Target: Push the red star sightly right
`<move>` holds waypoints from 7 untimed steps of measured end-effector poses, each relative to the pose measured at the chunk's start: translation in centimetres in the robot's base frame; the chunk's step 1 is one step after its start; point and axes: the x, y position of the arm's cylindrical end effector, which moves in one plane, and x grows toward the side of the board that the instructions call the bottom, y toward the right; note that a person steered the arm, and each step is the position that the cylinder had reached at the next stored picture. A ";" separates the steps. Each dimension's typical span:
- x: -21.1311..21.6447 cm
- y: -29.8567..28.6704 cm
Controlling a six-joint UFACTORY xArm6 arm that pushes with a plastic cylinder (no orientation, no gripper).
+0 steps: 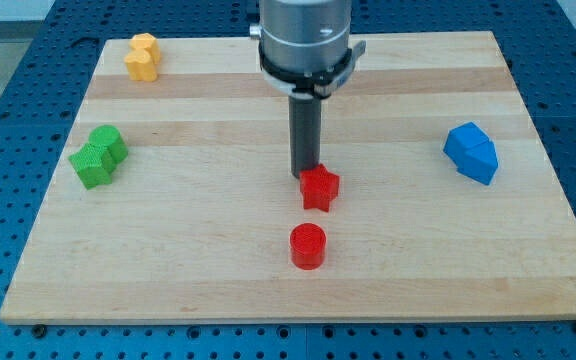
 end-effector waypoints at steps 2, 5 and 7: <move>-0.6 2.8; 5.6 9.4; 4.0 12.9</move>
